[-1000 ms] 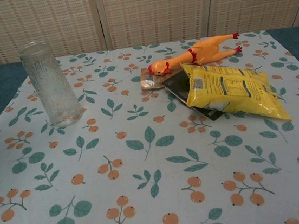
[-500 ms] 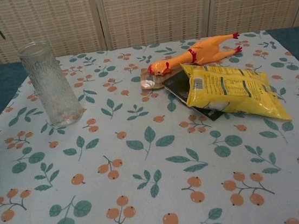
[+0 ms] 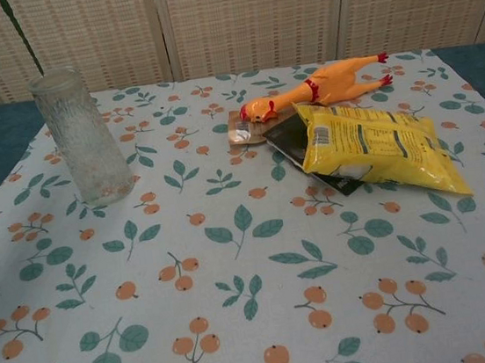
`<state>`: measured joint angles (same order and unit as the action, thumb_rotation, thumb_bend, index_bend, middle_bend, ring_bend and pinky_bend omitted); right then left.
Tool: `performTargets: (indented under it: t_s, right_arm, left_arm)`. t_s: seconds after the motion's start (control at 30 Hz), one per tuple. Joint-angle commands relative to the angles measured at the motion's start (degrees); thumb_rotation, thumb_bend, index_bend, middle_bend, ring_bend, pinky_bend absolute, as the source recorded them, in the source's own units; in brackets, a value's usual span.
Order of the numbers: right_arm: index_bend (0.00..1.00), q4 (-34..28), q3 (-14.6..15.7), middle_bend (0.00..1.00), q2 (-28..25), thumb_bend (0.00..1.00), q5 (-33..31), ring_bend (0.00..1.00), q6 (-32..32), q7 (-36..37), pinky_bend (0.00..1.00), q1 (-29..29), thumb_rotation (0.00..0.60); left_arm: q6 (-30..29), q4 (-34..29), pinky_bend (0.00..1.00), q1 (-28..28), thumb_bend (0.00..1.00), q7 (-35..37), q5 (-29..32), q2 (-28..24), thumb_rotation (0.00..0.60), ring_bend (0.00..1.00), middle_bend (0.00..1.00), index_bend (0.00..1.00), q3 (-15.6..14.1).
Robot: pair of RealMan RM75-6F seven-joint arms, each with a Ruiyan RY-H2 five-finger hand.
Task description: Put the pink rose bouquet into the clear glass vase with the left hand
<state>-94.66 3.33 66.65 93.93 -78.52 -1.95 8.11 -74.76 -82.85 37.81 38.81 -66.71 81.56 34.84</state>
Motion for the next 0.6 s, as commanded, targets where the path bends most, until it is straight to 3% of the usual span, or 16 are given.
performTargets:
  t_s: [0.03,0.3,0.37,0.5,0.6]
  right_arm:
    - [0.0,0.0,-0.1,0.0,0.0,0.14,0.0,0.0,-0.2,0.0,0.0,-0.1,0.6]
    - [0.0,-0.2,0.1,0.0,0.1,0.14,-0.3,0.0,0.5,-0.2,0.0,0.1,0.6]
    - [0.0,-0.3,0.1,0.0,0.1,0.14,-0.4,0.0,0.5,-0.3,0.0,0.1,0.6]
    - [0.0,-0.4,0.1,0.0,0.2,0.14,-0.5,0.0,0.6,-0.4,0.0,0.1,0.6]
    - [0.0,-0.5,0.1,0.0,0.2,0.14,-0.5,0.0,0.4,-0.4,0.0,0.0,0.6]
  left_arm:
    - [0.0,2.9,0.14,0.3,0.6,0.4,-0.5,1.8,0.6,0.48,0.86,0.81,-1.6]
    - [0.9,8.8,0.14,0.5,0.59,3.5,-2.2,6.5,0.6,0.48,0.85,0.81,-5.5]
    - [1.3,10.7,0.13,0.7,0.56,4.2,-3.4,7.7,0.6,0.45,0.79,0.74,-6.9]
    - [1.9,15.1,0.11,0.9,0.5,6.8,-6.0,10.7,0.6,0.27,0.51,0.34,-10.1]
    - [2.8,17.4,0.09,1.3,0.46,8.7,-7.1,12.1,0.6,0.13,0.33,0.11,-11.4]
